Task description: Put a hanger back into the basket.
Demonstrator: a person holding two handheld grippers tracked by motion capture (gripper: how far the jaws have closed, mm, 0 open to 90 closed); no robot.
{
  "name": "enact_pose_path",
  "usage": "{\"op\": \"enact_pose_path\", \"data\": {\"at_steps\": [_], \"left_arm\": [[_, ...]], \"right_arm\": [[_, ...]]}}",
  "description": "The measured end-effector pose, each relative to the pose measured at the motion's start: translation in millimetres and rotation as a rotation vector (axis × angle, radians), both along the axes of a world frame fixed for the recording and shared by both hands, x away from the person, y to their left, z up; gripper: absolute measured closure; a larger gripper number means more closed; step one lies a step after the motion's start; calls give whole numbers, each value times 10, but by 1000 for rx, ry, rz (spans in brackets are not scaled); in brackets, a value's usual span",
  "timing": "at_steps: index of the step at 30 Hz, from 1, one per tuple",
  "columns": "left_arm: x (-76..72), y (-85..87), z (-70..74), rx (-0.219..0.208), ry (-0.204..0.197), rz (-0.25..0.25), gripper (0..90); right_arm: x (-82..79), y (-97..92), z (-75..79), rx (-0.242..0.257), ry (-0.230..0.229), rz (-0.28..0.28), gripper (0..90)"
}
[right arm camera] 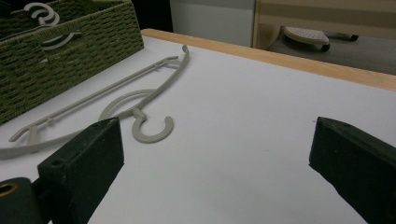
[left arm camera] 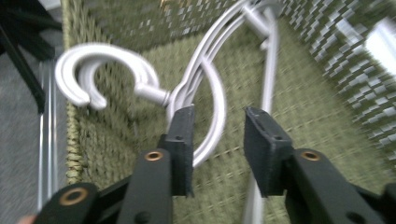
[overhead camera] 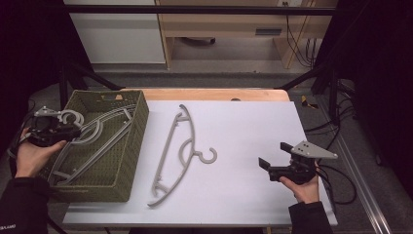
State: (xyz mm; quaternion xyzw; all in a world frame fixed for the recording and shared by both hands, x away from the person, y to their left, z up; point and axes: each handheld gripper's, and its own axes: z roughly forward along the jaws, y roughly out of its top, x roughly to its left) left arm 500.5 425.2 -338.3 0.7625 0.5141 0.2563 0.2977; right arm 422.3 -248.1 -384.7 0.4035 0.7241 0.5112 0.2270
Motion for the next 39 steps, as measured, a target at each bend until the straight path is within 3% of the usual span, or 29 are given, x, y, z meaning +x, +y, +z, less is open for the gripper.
{"op": "enact_pose_path", "data": {"at_steps": [7, 13, 20, 31, 39], "left_arm": [[-221, -165, 170, -67, -107, -53, 461], [-337, -320, 255, -90, -147, -93, 381], [-492, -618, 237, -129, -186, -162, 327], [-654, -1321, 126, -159, -203, -320, 302], [-733, -1872, -92, -157, -160, -433, 304]], "right_arm": [[-5, -3, 11, 6, -4, -2, 35], [-13, -9, 21, 11, -7, -3, 33], [-15, -4, 28, 16, -10, -5, 31], [-17, -5, 29, 9, -17, -10, 32], [-25, -4, 39, 15, -23, -11, 33]]}}
